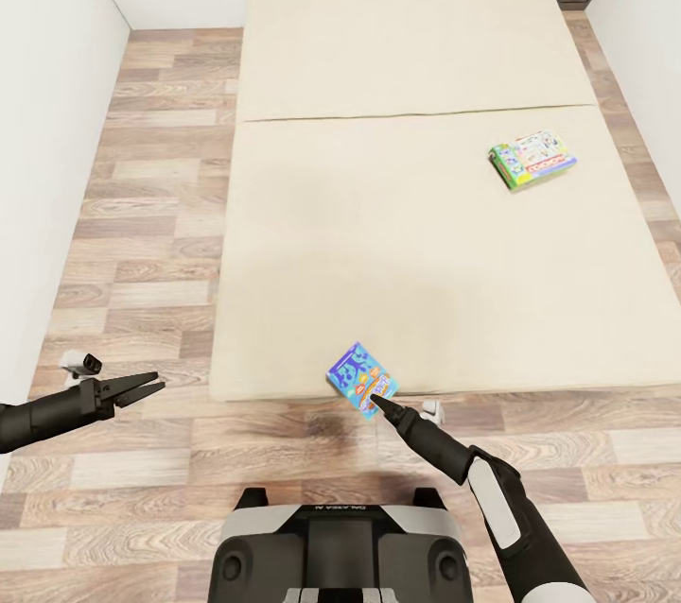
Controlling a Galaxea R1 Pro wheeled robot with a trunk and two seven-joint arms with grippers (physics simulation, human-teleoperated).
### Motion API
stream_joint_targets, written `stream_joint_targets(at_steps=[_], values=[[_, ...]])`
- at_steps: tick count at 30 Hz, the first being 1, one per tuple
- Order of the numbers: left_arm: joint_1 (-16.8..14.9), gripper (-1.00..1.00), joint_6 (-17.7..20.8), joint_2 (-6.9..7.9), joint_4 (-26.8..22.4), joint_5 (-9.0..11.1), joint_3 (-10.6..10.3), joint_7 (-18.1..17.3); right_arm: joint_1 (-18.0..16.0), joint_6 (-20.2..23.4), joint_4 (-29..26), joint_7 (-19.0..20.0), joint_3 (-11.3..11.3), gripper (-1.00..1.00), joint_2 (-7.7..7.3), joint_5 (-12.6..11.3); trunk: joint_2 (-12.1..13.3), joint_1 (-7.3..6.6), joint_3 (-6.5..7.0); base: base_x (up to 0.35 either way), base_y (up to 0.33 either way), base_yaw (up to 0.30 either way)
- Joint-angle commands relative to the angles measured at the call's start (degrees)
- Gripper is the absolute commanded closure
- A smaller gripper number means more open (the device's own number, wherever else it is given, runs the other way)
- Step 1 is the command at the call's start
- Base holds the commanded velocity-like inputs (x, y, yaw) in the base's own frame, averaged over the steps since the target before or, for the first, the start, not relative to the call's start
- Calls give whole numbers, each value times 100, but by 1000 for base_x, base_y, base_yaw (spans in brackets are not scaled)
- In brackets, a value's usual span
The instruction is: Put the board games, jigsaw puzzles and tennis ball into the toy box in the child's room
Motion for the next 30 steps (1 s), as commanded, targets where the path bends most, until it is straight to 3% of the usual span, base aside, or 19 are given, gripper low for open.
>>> stream_joint_targets(at_steps=[1,30], values=[[-1,-100,60,1,0,2,0,-19,-2,43,-1,9,-19,-100,6,-22,-2,0,-2,21,20,0],[-1,-100,40,-7,0,3,-6,-19,-2,60,-1,19,-19,-100,-29,-22,-2,0,-2,28,23,0]])
